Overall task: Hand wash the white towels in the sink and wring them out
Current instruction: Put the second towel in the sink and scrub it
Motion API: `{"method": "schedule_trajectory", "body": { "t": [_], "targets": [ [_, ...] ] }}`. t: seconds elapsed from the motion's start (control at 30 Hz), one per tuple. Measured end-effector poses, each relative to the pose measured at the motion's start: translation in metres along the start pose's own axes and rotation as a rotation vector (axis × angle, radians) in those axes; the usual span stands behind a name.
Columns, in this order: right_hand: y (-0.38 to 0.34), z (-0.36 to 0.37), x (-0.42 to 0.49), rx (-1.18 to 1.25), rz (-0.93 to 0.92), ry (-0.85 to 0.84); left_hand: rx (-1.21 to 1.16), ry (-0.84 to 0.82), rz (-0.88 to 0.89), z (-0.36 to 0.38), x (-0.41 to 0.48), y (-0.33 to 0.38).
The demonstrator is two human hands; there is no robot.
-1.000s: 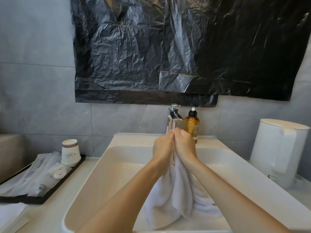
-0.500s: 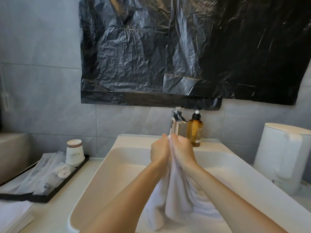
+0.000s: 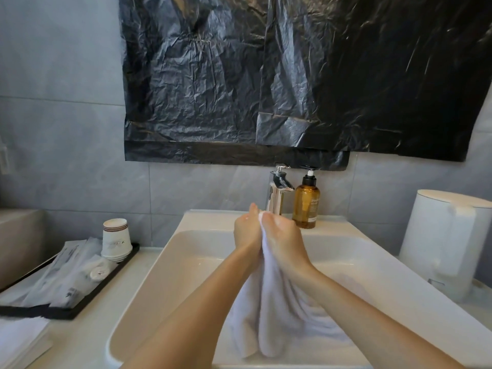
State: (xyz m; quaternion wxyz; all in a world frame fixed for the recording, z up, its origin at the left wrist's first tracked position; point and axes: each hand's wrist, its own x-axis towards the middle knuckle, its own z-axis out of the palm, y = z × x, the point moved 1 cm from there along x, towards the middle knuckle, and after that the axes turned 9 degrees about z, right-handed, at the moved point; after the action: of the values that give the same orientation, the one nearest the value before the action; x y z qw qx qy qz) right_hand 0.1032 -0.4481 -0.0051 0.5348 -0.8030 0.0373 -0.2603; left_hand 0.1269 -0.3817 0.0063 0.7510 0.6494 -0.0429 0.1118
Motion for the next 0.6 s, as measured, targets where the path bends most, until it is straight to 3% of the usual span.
{"method": "schedule_trajectory", "body": {
  "t": [0.13,0.27,0.33,0.4,0.5,0.6],
  "targets": [
    [-0.007,-0.016,0.019,0.094,0.123,0.107,-0.006,-0.125,0.013,0.008,-0.014,-0.006],
    [-0.005,-0.007,-0.005,-0.008,-0.045,-0.006,0.024,-0.007,0.025,0.0,0.0,0.001],
    [-0.006,-0.011,0.013,0.008,0.038,-0.007,-0.004,-0.069,-0.013,0.0,-0.004,0.0],
    [-0.01,-0.018,0.022,-0.137,0.101,0.037,0.015,-0.157,-0.02,0.006,-0.013,-0.004],
    [-0.007,-0.013,0.001,-0.116,-0.08,0.002,0.018,-0.034,-0.021,0.004,-0.005,0.001],
    [-0.006,-0.009,0.005,0.012,0.019,-0.03,-0.04,-0.019,-0.034,0.0,-0.006,0.0]
  ]
}}
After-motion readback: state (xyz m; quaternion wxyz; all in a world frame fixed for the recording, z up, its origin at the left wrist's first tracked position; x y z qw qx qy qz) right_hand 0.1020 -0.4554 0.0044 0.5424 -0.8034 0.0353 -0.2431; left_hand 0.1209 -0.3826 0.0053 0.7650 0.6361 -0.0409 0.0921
